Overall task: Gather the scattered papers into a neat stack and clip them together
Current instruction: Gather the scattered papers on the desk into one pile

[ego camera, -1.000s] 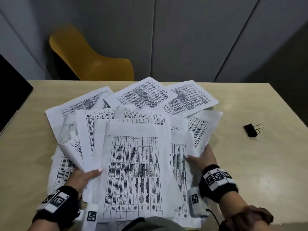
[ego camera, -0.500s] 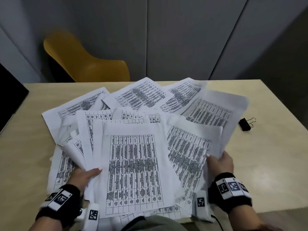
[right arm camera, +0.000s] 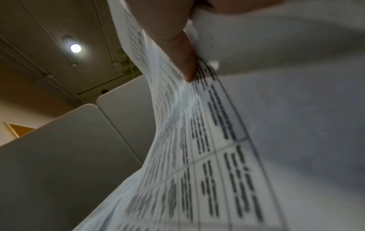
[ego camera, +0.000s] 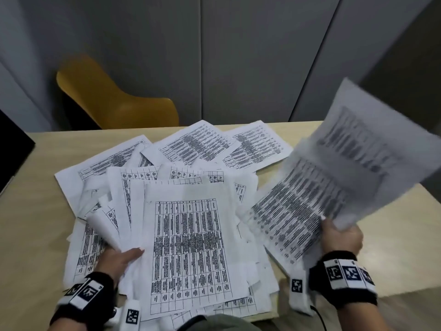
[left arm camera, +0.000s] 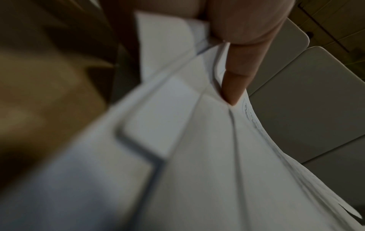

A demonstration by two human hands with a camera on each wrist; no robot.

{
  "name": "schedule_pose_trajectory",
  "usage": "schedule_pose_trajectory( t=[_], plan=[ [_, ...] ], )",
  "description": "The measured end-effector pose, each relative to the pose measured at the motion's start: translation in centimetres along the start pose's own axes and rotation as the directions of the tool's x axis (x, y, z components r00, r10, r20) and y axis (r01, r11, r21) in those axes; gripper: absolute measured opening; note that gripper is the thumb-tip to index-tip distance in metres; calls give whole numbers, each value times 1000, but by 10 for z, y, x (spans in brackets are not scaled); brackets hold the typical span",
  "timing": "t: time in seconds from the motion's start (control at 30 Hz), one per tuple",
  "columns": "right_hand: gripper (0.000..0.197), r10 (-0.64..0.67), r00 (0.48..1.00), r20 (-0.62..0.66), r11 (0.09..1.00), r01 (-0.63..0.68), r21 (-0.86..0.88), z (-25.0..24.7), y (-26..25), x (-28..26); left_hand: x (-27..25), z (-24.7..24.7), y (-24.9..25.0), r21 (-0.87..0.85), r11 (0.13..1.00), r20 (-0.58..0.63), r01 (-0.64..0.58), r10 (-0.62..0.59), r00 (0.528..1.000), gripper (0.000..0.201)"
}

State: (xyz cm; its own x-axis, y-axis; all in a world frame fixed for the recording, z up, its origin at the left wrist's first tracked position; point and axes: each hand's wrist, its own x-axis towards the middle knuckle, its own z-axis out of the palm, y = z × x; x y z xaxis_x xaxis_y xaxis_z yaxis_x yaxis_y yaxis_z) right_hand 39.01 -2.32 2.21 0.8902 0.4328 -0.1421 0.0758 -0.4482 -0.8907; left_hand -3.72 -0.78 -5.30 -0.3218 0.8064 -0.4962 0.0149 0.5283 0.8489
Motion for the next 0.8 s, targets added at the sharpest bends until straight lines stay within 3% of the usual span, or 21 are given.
schedule_pose_trajectory(
  t=[0.2,0.27,0.37,0.43,0.5,0.57,0.63,0.73,0.8],
  plan=[
    [19,50,997,-66,936,-24,351,12,-42,-18,-4,4,6,31,999,-22,-22,23,1000,25],
    [21,78,997,-3,913,-70,401,27,-50,-23,-7,4,8,36,999,-37,-27,28,999,22],
    [35,64,974,216,926,-139,351,58,-45,-47,-16,6,14,19,1000,-49,-18,19,999,21],
    [31,22,914,405,939,-158,305,74,-36,-68,-15,6,13,10,1000,-77,14,-13,997,24],
    [29,9,813,583,974,-140,180,82,-26,-88,-15,7,12,-30,999,-62,38,-39,997,31],
    [22,21,714,700,1000,-4,-26,88,-16,-100,-17,9,16,-69,996,-38,47,-50,998,35],
    [28,72,637,768,975,116,-188,94,-11,-104,-21,11,22,-153,987,-22,54,-58,998,40],
    [35,90,518,851,873,370,-318,107,-13,-104,-18,10,18,-156,988,-16,3,-6,1000,64],
    [38,87,434,897,789,519,-327,111,-18,-107,-16,7,12,-107,994,13,17,-15,1000,67]
  ],
)
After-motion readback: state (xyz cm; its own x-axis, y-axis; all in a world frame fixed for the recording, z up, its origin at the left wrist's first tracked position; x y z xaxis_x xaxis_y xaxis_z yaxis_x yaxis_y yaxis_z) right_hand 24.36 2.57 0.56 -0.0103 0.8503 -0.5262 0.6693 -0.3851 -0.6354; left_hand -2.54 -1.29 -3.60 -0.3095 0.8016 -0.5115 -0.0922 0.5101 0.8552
